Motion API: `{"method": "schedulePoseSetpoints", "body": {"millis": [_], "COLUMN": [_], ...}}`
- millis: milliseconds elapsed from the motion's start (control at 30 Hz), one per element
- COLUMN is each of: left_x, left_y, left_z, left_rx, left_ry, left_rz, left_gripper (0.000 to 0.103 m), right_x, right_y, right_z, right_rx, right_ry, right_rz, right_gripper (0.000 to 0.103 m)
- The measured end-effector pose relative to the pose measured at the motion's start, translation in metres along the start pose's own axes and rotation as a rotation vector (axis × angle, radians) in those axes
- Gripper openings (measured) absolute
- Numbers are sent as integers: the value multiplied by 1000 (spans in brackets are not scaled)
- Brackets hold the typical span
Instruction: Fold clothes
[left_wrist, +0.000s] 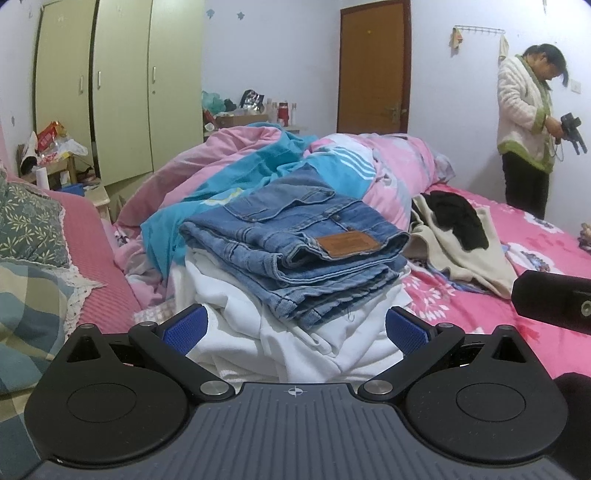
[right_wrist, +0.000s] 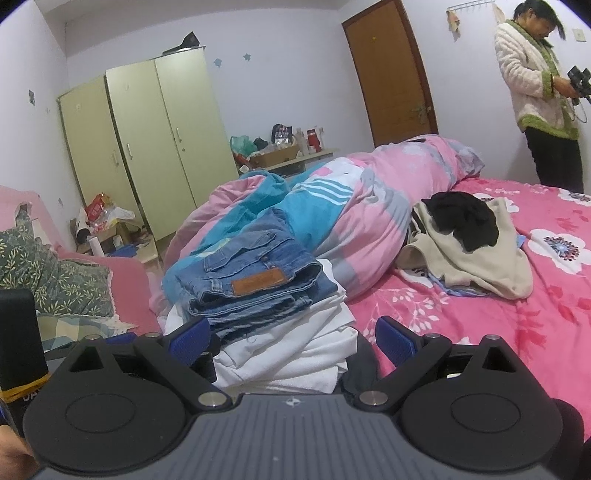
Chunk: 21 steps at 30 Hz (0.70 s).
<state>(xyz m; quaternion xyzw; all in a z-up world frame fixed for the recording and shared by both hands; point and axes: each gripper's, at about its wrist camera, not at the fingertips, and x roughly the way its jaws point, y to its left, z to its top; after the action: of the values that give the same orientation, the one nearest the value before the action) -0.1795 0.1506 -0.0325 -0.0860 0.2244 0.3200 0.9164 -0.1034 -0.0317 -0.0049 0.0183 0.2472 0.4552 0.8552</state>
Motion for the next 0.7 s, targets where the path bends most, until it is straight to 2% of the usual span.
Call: {"method": "schedulePoseSetpoints", "body": {"millis": [433, 700], "left_x": [2, 0], "left_y": [0, -4], "left_z": [-2, -4], "left_rx": [-16, 16], "left_ry": [20, 10], "left_rz": [-15, -9], "left_gripper": [103, 103], "right_x": [-1, 1], "right_y": [-4, -3], "right_z": [0, -1], "right_rx": [25, 28], "right_ry": [10, 22], "right_rz": [17, 26], "right_gripper": [99, 99]}}
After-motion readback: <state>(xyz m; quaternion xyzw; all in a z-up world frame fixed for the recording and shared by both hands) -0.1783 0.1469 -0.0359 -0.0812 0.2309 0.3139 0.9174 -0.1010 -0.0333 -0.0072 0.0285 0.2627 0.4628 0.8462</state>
